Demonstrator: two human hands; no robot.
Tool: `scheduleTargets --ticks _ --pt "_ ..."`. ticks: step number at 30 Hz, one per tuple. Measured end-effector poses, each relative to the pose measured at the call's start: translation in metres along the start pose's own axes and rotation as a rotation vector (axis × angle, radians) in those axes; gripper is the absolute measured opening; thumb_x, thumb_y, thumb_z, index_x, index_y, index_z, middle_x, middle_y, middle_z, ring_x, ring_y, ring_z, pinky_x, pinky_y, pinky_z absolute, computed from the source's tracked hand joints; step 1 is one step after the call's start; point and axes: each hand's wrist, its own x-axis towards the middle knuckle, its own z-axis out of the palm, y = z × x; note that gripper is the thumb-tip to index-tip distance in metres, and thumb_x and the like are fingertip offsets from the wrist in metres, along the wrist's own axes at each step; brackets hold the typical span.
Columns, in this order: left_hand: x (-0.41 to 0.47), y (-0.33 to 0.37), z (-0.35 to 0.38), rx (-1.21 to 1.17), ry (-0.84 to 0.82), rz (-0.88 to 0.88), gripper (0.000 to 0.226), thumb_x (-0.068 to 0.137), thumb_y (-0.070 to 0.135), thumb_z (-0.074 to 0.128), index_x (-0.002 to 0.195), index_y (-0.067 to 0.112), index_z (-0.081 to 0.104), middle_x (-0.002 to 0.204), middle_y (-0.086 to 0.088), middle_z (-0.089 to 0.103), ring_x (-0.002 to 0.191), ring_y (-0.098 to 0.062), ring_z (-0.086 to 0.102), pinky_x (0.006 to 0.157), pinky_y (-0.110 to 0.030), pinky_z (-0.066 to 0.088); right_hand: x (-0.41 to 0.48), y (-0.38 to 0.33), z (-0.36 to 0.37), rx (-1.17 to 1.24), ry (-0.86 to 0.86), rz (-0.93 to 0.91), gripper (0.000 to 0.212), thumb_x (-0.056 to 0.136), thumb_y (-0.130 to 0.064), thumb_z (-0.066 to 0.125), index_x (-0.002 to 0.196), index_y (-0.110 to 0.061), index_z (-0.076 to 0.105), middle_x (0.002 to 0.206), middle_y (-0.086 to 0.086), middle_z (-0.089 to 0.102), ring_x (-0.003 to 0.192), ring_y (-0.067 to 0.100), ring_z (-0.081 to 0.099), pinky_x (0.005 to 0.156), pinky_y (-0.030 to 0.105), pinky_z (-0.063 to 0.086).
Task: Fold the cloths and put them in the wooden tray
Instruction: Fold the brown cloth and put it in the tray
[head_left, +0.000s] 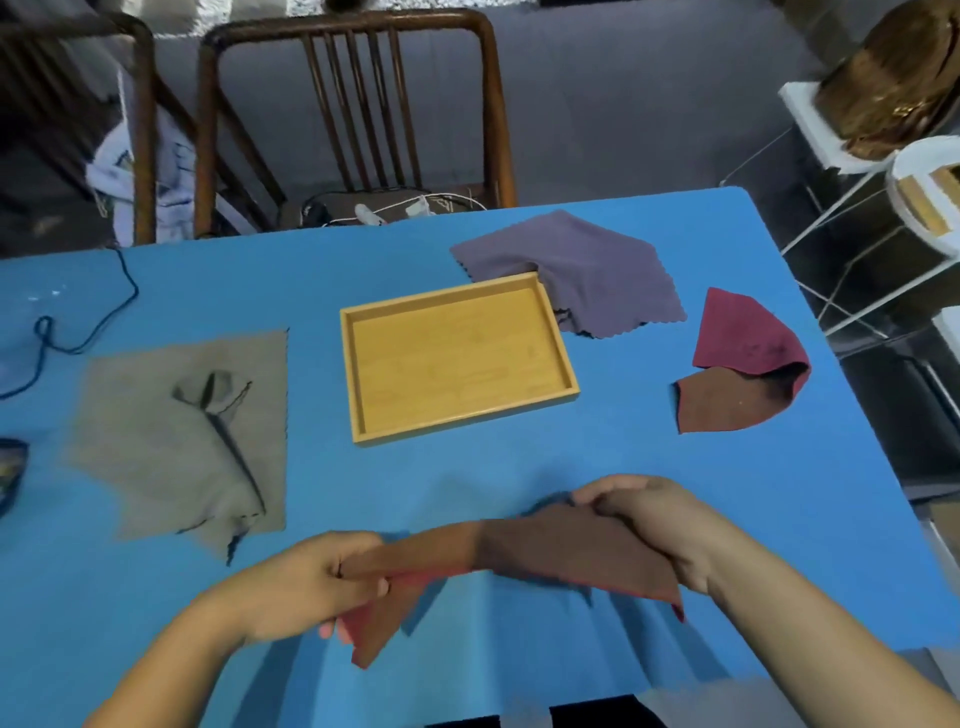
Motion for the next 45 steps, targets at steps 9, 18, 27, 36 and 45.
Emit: scheduleTargets --ticks 9,18,27,36,45 --pt "0.078 -0.019 -0.018 0.660 0.273 -0.311 0.027 0.097 0.032 0.039 0.095 0.018 0.062 0.100 -0.007 0.071 0.088 -0.021 0.065 0.081 -0.033 0.052 0.064 0.004 -0.018 0.130 0.121 0.257 0.021 0.096 -0.002 0.048 0.106 -0.011 0.064 0.083 0.006 0.062 0.068 0.015 0.057 0.051 0.023 0.051" --pt "0.088 -0.053 -0.017 0.130 0.709 -0.197 0.020 0.090 0.030 0.065 0.086 0.010 0.066 0.081 -0.013 0.069 0.076 -0.028 0.064 0.067 -0.034 0.048 0.076 0.021 -0.021 -0.581 0.251 -0.286 0.059 0.078 -0.035 0.078 0.127 -0.027 0.046 0.104 -0.001 0.060 0.094 0.014 0.062 0.086 0.033 0.051" --pt "0.099 -0.064 -0.014 -0.112 0.974 -0.082 0.015 0.088 0.024 0.067 0.073 0.025 0.066 0.074 0.008 0.068 0.072 -0.013 0.063 0.066 -0.026 0.046 0.098 0.022 -0.043 -0.925 0.503 -0.261 0.038 0.089 -0.039 0.061 0.063 -0.020 0.041 0.063 -0.005 0.054 0.066 0.024 0.054 0.056 0.032 0.038" --pt "0.086 -0.071 0.002 0.160 1.033 -0.004 0.038 0.087 0.024 0.071 0.122 0.015 0.060 0.110 0.000 0.058 0.098 -0.015 0.059 0.090 -0.033 0.049 0.103 0.025 -0.065 -0.898 0.480 -0.312 0.027 0.089 -0.044 0.060 0.072 -0.023 0.056 0.071 -0.007 0.066 0.071 0.015 0.061 0.064 0.033 0.048" --pt "0.113 -0.050 -0.031 -0.156 0.875 -0.104 0.034 0.081 0.024 0.077 0.109 0.015 0.059 0.084 -0.004 0.064 0.079 -0.019 0.063 0.068 -0.027 0.047 0.116 0.015 -0.059 -0.661 0.404 -0.430 0.005 0.083 -0.025 0.074 0.082 -0.025 0.069 0.072 0.005 0.067 0.071 0.019 0.063 0.063 0.026 0.046"
